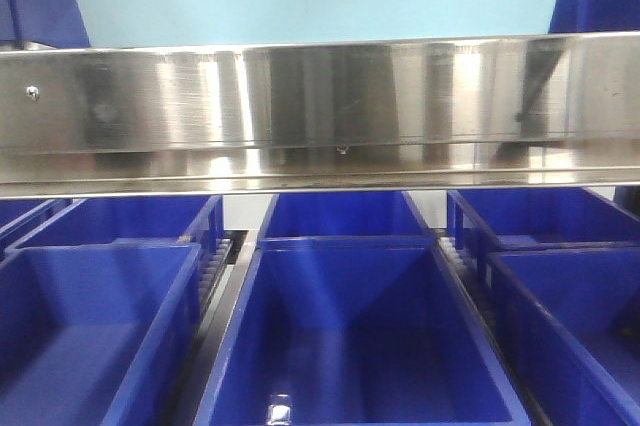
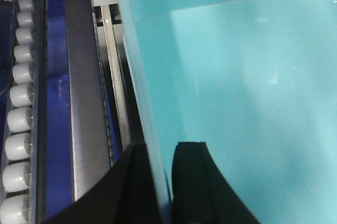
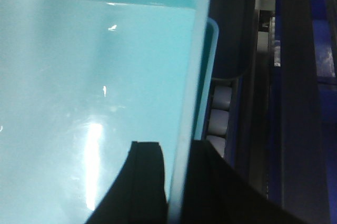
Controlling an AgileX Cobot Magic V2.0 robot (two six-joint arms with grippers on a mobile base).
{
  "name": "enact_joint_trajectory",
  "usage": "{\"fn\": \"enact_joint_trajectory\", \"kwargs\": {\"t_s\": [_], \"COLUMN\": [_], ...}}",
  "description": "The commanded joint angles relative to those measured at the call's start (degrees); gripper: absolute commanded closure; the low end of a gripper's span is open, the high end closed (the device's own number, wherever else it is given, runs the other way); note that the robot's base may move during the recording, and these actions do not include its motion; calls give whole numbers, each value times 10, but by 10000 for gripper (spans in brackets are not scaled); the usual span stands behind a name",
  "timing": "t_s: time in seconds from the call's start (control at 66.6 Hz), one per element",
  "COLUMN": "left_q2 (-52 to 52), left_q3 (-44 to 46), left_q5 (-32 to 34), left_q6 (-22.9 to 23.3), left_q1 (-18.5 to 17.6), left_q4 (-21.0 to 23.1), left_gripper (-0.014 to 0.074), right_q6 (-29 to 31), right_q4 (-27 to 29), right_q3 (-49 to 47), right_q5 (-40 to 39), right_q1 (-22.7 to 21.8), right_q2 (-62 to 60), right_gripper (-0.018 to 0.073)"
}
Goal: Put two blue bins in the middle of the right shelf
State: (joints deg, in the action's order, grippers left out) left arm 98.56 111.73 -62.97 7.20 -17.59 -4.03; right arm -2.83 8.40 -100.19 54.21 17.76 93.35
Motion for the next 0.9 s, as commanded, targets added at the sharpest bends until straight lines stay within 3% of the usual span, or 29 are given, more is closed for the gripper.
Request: {"fn": "enact_joint_trajectory", "kwargs": {"t_s": [0.0,0.555,0.631,0.736,0.826,0.886], "left_q2": [6,45,45,45,45,45], "left_q3": [4,4,4,5,5,5], "left_q5": [-25,-41,-35,-33,-31,-30], "left_q6": [-6,-6,-6,-6,-6,-6], "left_q1": [-4,-4,-4,-4,-4,-4], "left_q4": [9,9,9,9,9,8], "left_gripper": [707,705,664,507,317,202], "right_q6": [7,7,7,7,7,7], "right_q4": [29,21,21,21,21,21], "right_q3": [-3,-3,-3,-3,-3,-3], "right_q5": [23,34,38,38,34,31], "right_q1": [6,-14,-15,-15,-15,-15], "right_q2": [2,10,10,10,10,9], "right_gripper": [712,698,594,295,16,-11]}}
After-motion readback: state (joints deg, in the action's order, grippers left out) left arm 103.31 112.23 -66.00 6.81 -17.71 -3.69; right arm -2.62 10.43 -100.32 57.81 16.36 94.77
